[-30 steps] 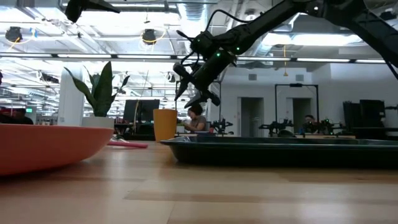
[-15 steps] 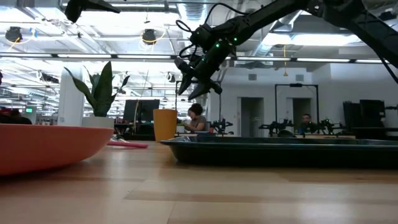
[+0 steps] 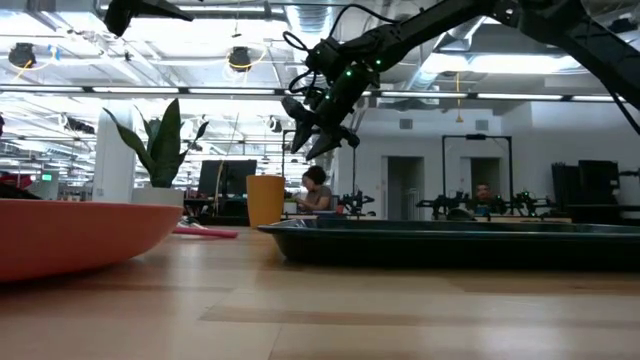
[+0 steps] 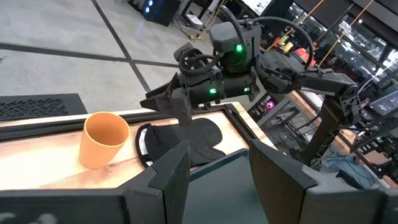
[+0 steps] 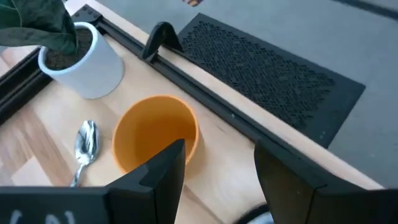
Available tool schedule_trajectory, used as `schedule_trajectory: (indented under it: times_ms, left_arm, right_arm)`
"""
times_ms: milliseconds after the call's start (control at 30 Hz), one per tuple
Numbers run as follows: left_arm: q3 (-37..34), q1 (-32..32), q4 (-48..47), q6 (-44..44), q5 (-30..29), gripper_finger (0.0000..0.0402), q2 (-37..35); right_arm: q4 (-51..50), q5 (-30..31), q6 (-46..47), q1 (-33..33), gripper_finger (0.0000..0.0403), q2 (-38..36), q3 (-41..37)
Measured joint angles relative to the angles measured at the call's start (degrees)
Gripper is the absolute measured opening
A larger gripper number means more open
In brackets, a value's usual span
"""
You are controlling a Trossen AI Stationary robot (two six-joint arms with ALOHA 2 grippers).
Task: Pick and place plate/cup/fork/spoon on tray
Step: Put the yellow cup on the green serving tray
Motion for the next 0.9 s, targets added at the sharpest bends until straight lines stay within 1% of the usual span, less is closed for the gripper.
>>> schedule_trajectory:
  times_ms: [267,467,900]
  left_arm:
    - [0.0,0.0,0.0,0.0,0.1,0.0151,0.0]
    - [0.0,0.0,-0.4,0.0,0.6,0.0151,0.0]
    - [0.0,0.0,-1.4,0.0,0.6,0.0151,0.0]
  right_arm:
    - [-0.3,-1.0,2.3,1.4,0.0216,3.7,-0.1]
    - [-0.1,0.2,2.4,1.8,0.0216,3.9,-0.1]
    - [3.6,0.2,2.4,1.6,0.0216,3.9,-0.1]
